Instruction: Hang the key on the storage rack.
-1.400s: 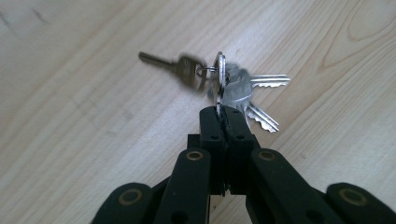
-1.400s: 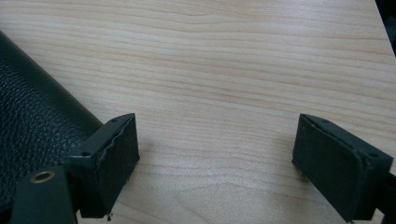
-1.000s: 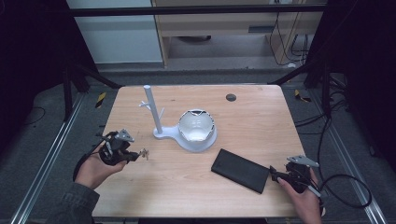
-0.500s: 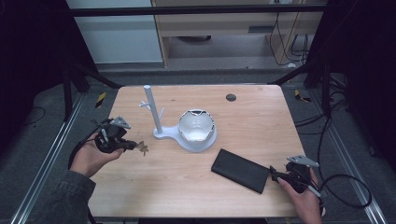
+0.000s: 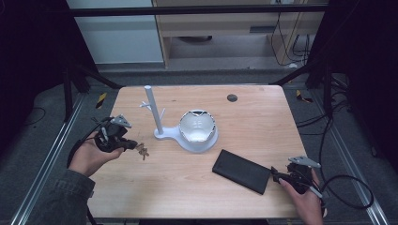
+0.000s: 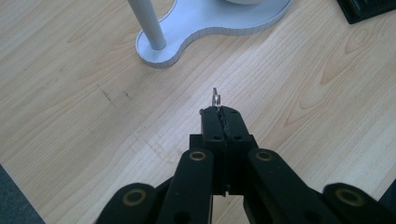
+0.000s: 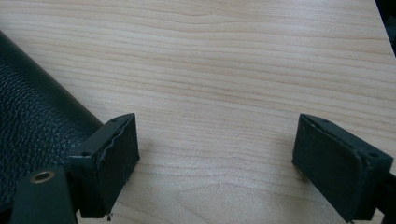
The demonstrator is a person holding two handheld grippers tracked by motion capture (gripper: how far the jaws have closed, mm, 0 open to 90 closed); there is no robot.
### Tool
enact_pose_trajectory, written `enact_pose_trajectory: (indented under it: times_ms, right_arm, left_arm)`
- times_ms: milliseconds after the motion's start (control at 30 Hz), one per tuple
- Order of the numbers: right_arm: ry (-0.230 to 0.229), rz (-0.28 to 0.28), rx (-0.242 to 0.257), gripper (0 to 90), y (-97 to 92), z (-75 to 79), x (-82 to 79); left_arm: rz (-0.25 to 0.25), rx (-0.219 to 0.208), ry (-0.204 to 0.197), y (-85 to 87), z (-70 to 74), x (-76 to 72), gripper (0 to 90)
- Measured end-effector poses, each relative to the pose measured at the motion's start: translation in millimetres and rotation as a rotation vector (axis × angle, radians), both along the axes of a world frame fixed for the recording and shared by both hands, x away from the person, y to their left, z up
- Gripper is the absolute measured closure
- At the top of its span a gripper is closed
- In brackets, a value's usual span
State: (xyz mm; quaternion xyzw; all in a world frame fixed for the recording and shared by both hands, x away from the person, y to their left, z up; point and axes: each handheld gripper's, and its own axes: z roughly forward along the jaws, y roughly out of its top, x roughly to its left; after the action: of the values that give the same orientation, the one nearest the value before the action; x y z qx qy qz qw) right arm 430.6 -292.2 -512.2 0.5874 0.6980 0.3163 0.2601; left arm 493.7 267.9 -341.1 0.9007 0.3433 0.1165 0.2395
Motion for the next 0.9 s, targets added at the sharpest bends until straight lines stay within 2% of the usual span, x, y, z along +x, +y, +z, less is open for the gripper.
enact_pose_trajectory:
  times_ms: [133,200,333,467,600,733,900]
  right_arm:
    - [0.000,0.000,0.000,14.4,0.0,0.0,0.0]
    - [0.000,0.000,0.000,14.4,0.0,0.0,0.0]
    - [0.000,0.000,0.001,14.4,0.0,0.0,0.0]
    - [0.000,0.000,0.000,14.4,0.0,0.0,0.0]
    - [0.000,0.001,-0.002,14.4,-0.1,-0.1,0.0]
    - [0.000,0.001,-0.002,14.4,-0.1,0.0,0.0]
    - [-0.001,0.002,-0.006,14.4,-0.4,-0.2,0.1]
  left_arm:
    - [-0.010,0.004,-0.003,-0.9,10.6,0.4,90.0]
    - [-0.005,-0.004,-0.017,-1.2,19.6,0.7,90.0]
    - [0.007,-0.017,-0.049,-2.7,42.3,4.0,90.0]
    - [0.015,-0.012,-0.076,-4.4,68.4,11.4,90.0]
    - [0.028,-0.014,-0.097,-6.0,87.9,18.3,90.0]
    - [0.039,-0.003,-0.108,-7.6,98.3,23.8,90.0]
    - [0.060,0.013,-0.113,-6.7,104.4,32.2,90.0]
